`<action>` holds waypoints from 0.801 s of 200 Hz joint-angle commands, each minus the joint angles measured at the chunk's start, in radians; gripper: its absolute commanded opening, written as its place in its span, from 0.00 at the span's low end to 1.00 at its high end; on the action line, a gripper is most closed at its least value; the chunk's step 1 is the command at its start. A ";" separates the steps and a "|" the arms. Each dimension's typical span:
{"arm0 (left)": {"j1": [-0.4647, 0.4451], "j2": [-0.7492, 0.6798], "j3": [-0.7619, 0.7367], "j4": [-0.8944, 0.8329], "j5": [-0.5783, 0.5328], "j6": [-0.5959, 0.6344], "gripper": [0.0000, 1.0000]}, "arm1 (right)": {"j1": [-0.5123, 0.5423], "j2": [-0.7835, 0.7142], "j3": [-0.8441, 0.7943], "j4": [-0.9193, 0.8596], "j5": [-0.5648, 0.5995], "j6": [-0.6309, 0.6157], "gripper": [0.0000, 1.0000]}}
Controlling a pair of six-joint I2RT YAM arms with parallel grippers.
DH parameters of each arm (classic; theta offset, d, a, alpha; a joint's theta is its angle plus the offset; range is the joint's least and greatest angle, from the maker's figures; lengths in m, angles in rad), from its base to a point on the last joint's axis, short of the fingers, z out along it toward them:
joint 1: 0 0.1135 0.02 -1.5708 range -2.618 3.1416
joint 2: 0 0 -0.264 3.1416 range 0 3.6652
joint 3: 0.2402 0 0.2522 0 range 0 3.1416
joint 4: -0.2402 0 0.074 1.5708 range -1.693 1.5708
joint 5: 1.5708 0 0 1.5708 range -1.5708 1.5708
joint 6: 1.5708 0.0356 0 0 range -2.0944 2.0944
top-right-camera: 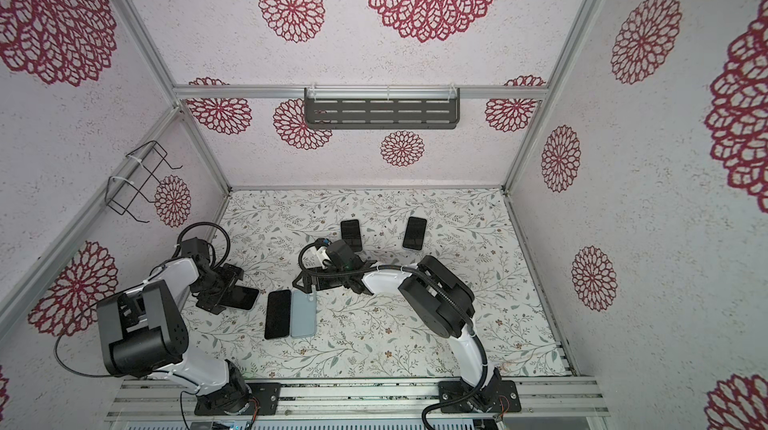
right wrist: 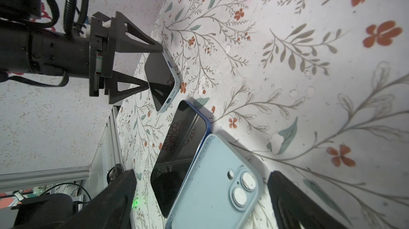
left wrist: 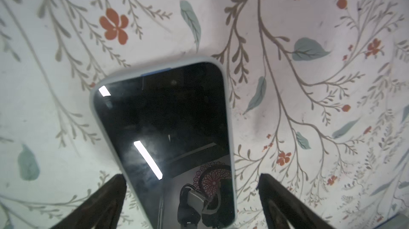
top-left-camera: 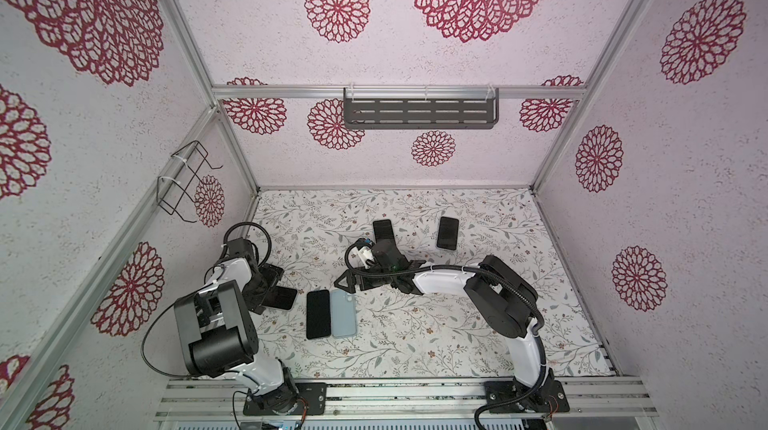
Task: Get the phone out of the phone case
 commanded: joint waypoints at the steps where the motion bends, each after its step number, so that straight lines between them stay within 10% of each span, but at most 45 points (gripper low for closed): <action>1: -0.020 0.035 0.030 -0.028 -0.049 -0.026 0.97 | 0.005 -0.043 0.001 0.066 -0.032 0.019 0.96; 99: -0.050 0.096 0.039 -0.057 -0.105 -0.028 0.95 | 0.006 -0.031 0.007 0.130 -0.051 0.069 0.96; 160: -0.051 0.094 -0.014 -0.008 -0.082 -0.009 0.68 | 0.007 -0.022 0.023 0.139 -0.049 0.088 0.96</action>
